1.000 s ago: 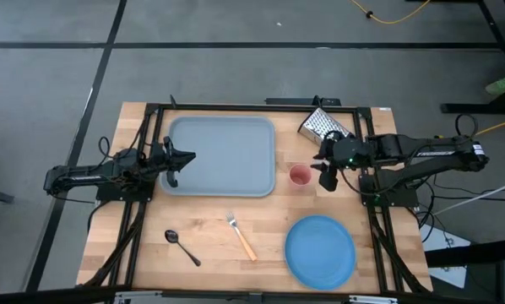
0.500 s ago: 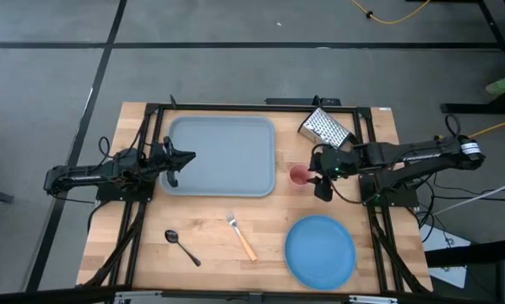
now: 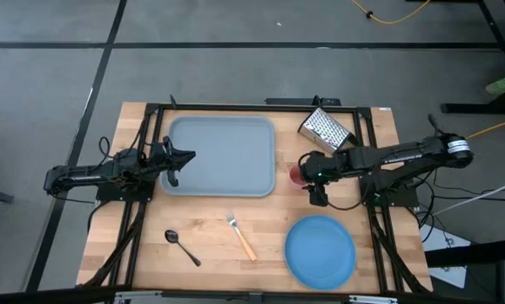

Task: Pick and place plate/cup/fork/spoon on tray
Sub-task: Put the pink cup to the top right of the serving tray

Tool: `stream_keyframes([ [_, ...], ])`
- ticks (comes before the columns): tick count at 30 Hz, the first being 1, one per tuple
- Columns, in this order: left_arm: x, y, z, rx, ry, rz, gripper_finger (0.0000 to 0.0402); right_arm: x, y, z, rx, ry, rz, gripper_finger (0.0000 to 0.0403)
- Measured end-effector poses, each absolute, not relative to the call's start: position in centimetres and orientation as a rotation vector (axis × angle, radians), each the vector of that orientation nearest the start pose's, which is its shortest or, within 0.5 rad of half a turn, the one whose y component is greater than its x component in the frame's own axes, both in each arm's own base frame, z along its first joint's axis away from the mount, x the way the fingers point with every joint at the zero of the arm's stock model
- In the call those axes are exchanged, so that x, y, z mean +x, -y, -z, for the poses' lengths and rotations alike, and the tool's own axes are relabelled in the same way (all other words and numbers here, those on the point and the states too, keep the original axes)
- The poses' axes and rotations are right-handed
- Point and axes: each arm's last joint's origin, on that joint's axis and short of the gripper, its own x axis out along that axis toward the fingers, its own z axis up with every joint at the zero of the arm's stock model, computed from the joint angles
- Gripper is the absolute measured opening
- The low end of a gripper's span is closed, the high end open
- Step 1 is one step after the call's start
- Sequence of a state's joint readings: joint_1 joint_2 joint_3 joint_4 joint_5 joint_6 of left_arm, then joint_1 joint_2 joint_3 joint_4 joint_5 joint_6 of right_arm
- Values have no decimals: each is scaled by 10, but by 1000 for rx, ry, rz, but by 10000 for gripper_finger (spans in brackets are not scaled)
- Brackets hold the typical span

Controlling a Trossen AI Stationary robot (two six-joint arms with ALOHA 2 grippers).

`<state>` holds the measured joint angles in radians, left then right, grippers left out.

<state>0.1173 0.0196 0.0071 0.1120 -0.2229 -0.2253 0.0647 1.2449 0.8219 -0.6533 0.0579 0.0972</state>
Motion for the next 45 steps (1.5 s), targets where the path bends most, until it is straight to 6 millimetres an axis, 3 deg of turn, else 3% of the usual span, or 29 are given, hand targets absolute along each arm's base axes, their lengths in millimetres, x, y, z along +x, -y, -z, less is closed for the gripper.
stream_keyframes([
  [7,96,-18,-175,-228,138,-328,27,241,-12,-203,-10,-1145,87,190],
  [10,96,-18,-175,-228,138,-328,27,245,-11,-200,-48,-1135,141,171],
  [13,96,-18,-175,-228,138,-328,27,248,-11,-197,-49,-1133,151,124],
  [17,96,-18,-175,-228,138,-328,27,252,-11,-201,-29,-1098,163,23],
  [21,96,-18,-175,-228,138,-328,27,267,-11,-234,-48,-1003,172,7],
  [26,96,-18,-175,-227,133,-328,27,294,-5,-301,-298,-729,266,4],
  [31,96,-18,-175,-227,132,-329,27,320,19,-365,-395,-415,476,3],
  [34,96,-18,-175,-227,131,-329,27,334,37,-393,-404,-257,544,2],
  [40,96,-18,-175,-227,130,-329,27,370,84,-406,-388,-198,468,2],
  [45,96,-18,-174,-227,121,-330,27,406,116,-382,-323,-368,390,1],
])
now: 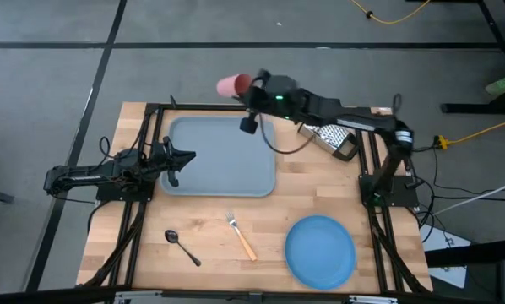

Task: Pick and place plate/cup/fork/spoon on tray
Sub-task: Put the pink cup to the top right of the serving tray

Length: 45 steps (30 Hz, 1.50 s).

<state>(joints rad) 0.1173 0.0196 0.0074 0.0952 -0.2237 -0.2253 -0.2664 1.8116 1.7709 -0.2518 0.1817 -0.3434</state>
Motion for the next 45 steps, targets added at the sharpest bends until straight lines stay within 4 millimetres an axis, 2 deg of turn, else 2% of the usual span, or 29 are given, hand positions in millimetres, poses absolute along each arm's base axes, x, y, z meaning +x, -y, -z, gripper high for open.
stream_keyframes([
  [5,96,-18,-173,-227,119,-327,27,420,140,-346,-233,-653,388,0],
  [11,96,-18,-173,-227,111,-327,27,419,155,-288,-69,-911,361,0],
  [14,96,-18,-173,-227,111,-327,27,416,156,-268,-34,-963,368,0],
  [22,96,-18,-173,-228,111,-327,27,410,152,-234,32,-1016,302,0],
  [29,96,-18,-173,-231,112,-327,27,410,155,-228,31,-997,308,4],
  [36,96,-18,-173,-231,112,-327,27,409,157,-228,35,-999,312,35],
  [45,96,-18,-173,-230,112,-327,27,409,156,-228,36,-1009,310,38],
])
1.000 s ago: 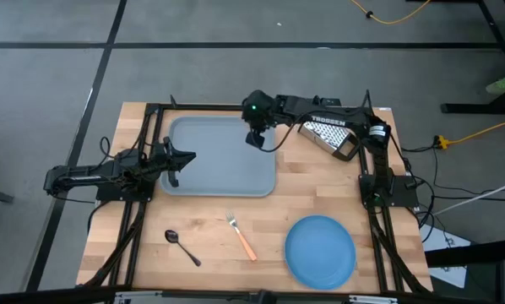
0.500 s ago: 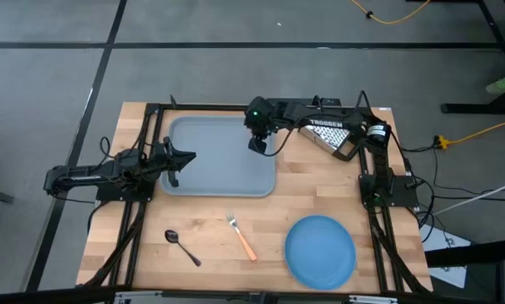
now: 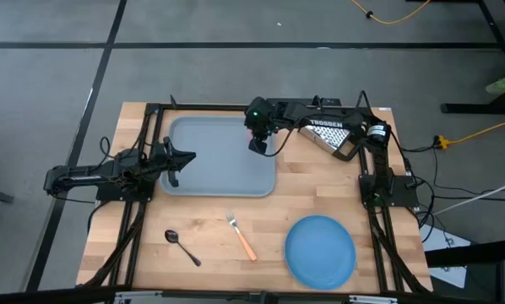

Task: Pick and place plate/cup/fork/spoon on tray
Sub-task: Put the pink cup to the top right of the serving tray

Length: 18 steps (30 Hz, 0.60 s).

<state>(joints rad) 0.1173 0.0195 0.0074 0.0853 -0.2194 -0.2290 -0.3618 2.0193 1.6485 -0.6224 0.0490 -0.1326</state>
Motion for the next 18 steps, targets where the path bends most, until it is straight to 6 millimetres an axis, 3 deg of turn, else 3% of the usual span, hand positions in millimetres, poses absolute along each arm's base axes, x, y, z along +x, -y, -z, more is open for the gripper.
stream_keyframes([
  [18,96,-18,-173,-230,112,-327,27,408,156,-227,34,-1018,308,42],
])
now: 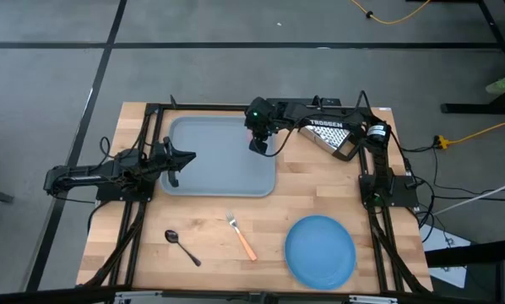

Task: Pick and place plate/cup/fork/spoon on tray
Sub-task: Put the pink cup to the top right of the serving tray

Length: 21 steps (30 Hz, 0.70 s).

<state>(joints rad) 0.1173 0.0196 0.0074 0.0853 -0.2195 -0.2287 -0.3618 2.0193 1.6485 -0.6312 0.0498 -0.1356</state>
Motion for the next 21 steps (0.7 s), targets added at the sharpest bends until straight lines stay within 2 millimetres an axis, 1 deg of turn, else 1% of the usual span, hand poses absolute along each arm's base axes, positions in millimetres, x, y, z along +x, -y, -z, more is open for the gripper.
stream_keyframes([
  [9,96,-18,-173,-230,112,-327,28,408,156,-227,78,-1010,333,42],
  [21,96,-18,-173,-227,111,-327,27,408,156,-227,94,-1002,357,42],
])
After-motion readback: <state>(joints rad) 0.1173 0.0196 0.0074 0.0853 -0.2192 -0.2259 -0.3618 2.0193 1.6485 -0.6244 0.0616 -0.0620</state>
